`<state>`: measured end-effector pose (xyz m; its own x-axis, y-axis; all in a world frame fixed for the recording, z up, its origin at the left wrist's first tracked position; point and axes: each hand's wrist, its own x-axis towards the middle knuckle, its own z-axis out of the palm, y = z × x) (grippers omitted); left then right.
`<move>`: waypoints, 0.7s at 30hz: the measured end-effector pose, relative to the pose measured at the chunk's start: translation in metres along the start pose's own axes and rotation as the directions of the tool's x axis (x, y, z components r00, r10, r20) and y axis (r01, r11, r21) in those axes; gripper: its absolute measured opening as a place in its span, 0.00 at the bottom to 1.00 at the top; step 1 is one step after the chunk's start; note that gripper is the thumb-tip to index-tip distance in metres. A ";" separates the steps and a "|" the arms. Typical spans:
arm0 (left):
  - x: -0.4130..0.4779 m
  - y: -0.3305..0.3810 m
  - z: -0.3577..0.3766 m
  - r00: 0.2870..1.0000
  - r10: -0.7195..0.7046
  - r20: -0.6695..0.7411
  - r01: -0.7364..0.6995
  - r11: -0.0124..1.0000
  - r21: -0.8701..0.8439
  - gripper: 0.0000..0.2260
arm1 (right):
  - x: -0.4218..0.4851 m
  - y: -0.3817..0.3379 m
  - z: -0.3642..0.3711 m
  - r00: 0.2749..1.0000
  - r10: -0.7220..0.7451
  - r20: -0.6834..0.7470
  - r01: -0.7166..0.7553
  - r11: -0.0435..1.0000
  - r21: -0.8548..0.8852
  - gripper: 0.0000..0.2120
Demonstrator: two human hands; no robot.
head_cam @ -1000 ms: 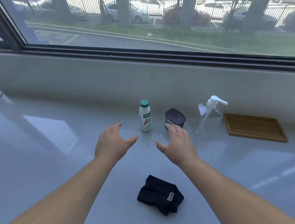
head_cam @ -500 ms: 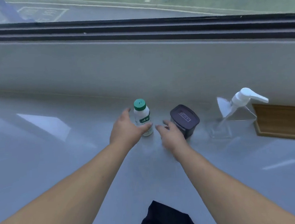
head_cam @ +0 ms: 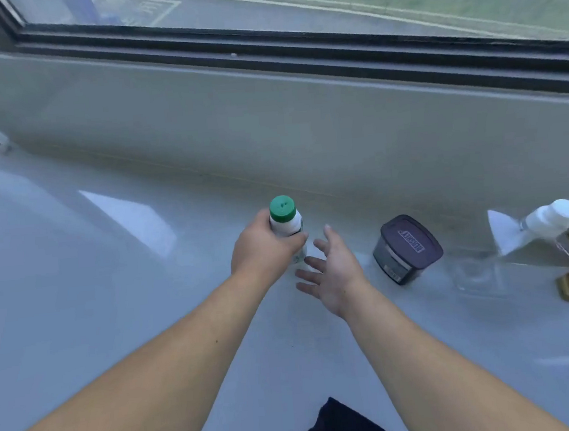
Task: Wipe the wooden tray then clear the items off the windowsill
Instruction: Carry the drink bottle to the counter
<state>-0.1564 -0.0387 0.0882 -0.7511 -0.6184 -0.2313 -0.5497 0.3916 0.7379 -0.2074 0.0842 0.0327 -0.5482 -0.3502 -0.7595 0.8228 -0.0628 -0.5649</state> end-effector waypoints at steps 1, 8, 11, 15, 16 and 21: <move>-0.007 -0.007 -0.016 1.000 -0.013 -0.021 0.012 1.000 -0.019 0.15 | -0.008 0.005 0.013 1.000 0.004 0.019 -0.004 1.000 -0.016 0.30; -0.087 -0.074 -0.154 0.973 -0.074 -0.221 0.061 0.996 -0.064 0.16 | -0.084 0.076 0.129 0.975 0.024 0.219 0.014 0.985 -0.169 0.34; -0.145 -0.121 -0.227 0.938 -0.128 -0.321 0.102 0.990 -0.095 0.16 | -0.133 0.132 0.191 0.947 0.058 0.316 0.024 0.968 -0.250 0.34; -0.236 -0.189 -0.316 0.867 -0.201 -0.456 0.155 0.978 -0.136 0.16 | -0.203 0.222 0.264 0.897 0.130 0.423 0.037 0.931 -0.363 0.34; -0.263 -0.207 -0.338 0.842 -0.228 -0.488 0.172 0.972 -0.157 0.16 | -0.222 0.248 0.282 0.884 0.150 0.442 0.041 0.918 -0.395 0.34; -0.395 -0.296 -0.427 0.704 -0.349 -0.618 0.261 0.937 -0.232 0.16 | -0.318 0.381 0.355 0.815 0.269 0.514 0.047 0.853 -0.520 0.31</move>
<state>0.4593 -0.2017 0.2319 -0.1106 -0.9935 -0.0287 -0.6264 0.0472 0.7781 0.3343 -0.1603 0.1737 -0.1485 -0.7824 -0.6048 0.5981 0.4160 -0.6850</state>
